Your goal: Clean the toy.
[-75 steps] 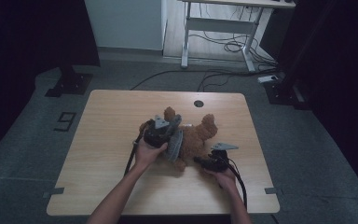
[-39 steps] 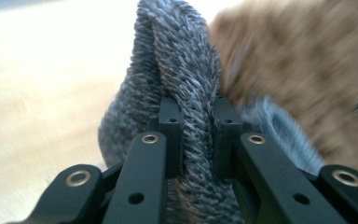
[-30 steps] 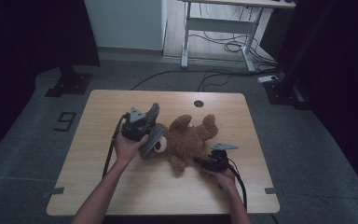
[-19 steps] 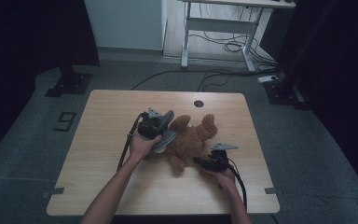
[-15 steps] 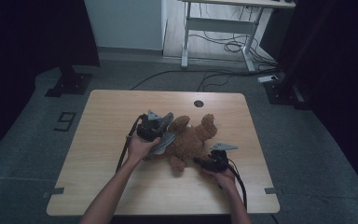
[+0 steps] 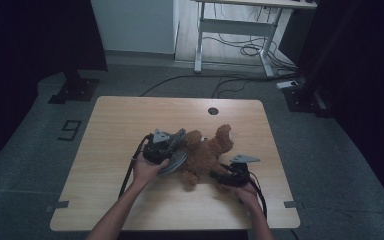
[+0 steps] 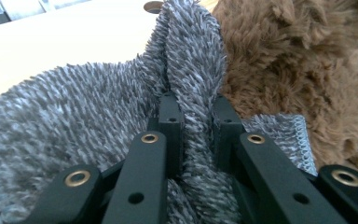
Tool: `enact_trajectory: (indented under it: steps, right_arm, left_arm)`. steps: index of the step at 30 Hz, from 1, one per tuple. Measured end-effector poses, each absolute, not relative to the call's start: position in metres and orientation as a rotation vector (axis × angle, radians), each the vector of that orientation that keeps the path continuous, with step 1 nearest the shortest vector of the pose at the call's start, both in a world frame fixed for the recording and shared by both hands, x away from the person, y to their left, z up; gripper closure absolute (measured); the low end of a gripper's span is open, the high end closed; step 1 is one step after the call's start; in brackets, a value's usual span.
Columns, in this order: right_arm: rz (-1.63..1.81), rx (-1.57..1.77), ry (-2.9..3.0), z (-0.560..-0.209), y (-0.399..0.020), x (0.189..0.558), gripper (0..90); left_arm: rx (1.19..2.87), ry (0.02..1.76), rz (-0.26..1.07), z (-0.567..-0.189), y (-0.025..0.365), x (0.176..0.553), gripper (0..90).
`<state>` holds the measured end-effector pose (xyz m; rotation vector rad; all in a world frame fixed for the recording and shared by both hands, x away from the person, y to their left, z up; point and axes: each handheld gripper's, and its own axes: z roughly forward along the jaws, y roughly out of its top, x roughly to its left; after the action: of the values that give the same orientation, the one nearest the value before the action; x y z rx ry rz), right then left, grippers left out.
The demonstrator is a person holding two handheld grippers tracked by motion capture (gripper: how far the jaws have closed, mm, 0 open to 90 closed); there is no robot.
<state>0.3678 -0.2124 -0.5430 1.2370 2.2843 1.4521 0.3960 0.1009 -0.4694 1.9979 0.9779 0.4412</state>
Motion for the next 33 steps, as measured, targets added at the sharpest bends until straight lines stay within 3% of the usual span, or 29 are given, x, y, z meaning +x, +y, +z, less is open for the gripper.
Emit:
enact_trajectory:
  steps: [10, 14, 22, 27, 33]
  right_arm:
    - [1.601, 1.260, 2.049, -0.503, -0.240, 0.363, 24.0]
    - [1.601, 1.229, 1.990, -0.469, -0.243, 0.367, 19.6]
    - [1.541, 1.214, 2.071, -0.438, -0.227, 0.398, 20.0]
    - [1.435, 1.189, 2.219, -0.452, -0.208, 0.398, 25.7]
    - [1.441, 1.206, 2.279, -0.480, -0.216, 0.378, 32.8]
  left_arm:
    - [1.968, 0.936, 0.439, -0.475, 0.104, 0.374, 78.0]
    - [1.955, 0.925, 0.439, -0.477, 0.105, 0.367, 78.0]
    - [1.938, 0.921, 0.428, -0.479, 0.107, 0.361, 78.0]
    - [1.925, 0.916, 0.407, -0.480, 0.111, 0.357, 78.0]
    - [1.913, 0.907, 0.375, -0.483, 0.114, 0.349, 78.0]
